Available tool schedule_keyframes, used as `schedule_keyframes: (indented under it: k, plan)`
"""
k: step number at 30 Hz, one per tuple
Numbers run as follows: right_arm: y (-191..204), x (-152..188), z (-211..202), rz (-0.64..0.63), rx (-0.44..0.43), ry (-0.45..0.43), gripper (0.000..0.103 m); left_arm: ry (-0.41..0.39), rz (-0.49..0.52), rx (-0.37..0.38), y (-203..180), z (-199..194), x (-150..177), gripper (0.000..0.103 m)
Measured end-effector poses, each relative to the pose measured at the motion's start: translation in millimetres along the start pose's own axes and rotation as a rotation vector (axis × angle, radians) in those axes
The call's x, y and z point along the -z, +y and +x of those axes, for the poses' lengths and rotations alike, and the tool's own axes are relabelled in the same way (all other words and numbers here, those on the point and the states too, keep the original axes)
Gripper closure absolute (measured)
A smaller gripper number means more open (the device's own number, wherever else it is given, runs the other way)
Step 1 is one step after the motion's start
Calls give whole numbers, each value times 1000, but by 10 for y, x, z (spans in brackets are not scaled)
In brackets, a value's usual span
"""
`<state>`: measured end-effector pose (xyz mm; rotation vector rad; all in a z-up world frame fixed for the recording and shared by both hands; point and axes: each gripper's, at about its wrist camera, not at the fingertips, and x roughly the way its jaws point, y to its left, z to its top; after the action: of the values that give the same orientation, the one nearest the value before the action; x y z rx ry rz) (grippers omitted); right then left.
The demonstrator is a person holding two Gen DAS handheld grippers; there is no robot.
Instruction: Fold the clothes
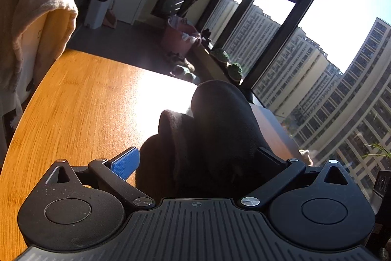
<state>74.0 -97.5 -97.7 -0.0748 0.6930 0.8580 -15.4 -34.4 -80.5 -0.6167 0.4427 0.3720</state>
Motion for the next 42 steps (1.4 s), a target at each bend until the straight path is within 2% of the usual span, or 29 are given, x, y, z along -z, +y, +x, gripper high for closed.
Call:
schedule_keyframes:
  k: [4, 7, 9, 14, 16, 21, 24, 26, 29, 32, 42]
  plan:
    - [-12, 15, -35, 3, 4, -19, 0, 2, 14, -31, 2, 5, -33, 0]
    - [-17, 53, -144, 5, 4, -90, 0, 28, 15, -66, 49, 93, -7, 0]
    - [-11, 41, -141, 17, 10, -105, 0, 45, -1, -66, 90, 155, 20, 0]
    - [1, -42, 84, 49, 42, 14, 0, 32, 5, -83, 77, 125, 70, 0]
    - [5, -22, 64, 46, 28, 9, 0, 24, 13, -93, 60, 57, 97, 0]
    - [-51, 93, -83, 86, 15, 3, 0, -8, 147, -182, -97, -211, 342, 0]
    - [-3, 157, -159, 56, 41, 17, 0, 41, 158, -205, -131, -259, 472, 0]
    - [46, 191, -186, 27, 63, 30, 0, 44, 166, -224, -172, -285, 518, 0]
    - [143, 207, -182, -19, 110, 53, 0, 69, 229, -292, -305, -265, 586, 0]
    - [254, 263, -159, -89, 180, 90, 0, 113, 323, -402, -476, -200, 676, 0]
    - [330, 349, -215, -112, 178, 95, 0, 87, 261, -466, -546, -301, 751, 0]
